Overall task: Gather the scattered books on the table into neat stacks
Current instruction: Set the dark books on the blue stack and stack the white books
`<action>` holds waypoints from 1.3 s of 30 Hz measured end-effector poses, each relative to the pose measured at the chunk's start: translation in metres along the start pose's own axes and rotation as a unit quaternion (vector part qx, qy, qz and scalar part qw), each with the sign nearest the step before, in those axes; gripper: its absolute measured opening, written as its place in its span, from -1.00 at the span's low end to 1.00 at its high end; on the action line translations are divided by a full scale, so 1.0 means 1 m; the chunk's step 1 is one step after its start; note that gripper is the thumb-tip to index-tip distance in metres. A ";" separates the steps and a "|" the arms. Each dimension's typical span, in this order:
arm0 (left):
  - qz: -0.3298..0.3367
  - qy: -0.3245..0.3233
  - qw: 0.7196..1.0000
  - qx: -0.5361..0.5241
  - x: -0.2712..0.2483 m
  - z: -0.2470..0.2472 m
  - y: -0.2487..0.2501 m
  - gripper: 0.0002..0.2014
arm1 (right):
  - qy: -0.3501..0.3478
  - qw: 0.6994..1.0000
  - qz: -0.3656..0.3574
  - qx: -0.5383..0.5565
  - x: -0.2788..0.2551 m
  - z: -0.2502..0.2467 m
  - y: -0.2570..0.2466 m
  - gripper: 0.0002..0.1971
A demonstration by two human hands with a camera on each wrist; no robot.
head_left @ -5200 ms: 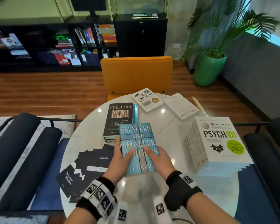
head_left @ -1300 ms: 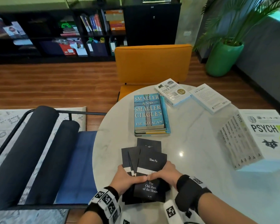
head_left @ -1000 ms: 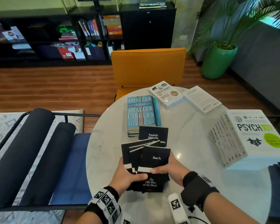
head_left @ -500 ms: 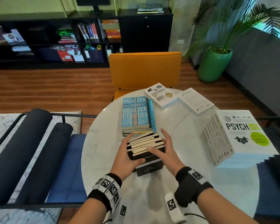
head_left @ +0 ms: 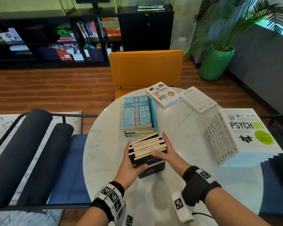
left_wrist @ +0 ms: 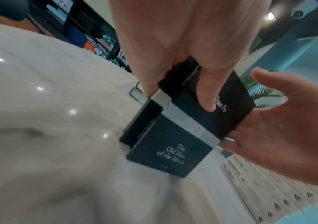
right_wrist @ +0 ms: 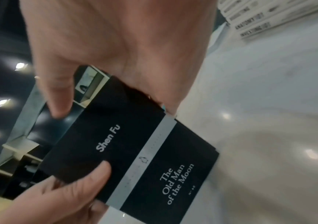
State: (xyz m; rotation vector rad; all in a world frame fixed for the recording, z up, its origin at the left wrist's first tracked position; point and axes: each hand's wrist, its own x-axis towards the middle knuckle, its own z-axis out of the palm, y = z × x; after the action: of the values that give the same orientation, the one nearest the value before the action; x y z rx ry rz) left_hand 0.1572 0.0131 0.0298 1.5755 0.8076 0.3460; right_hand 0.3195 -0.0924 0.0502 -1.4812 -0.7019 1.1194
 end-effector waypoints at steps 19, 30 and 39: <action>0.042 -0.013 0.999 -0.009 0.035 -0.024 -0.010 0.07 | 0.050 0.992 -0.034 -0.108 0.019 0.031 0.013 -0.04; -0.006 -0.062 0.998 0.015 0.047 -0.024 -0.039 -0.20 | 0.007 0.989 0.031 -0.145 0.024 0.027 0.011 -0.25; 0.022 -0.058 0.996 0.067 0.052 -0.036 -0.036 -0.31 | 0.018 0.988 0.006 -0.153 0.030 0.034 0.022 -0.41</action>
State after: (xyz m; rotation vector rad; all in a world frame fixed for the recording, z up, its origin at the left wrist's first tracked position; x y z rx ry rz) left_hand 0.1606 0.0742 -0.0102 1.7250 0.7190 0.2328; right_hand 0.2962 -0.0567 0.0228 -1.7619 -0.8696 1.0232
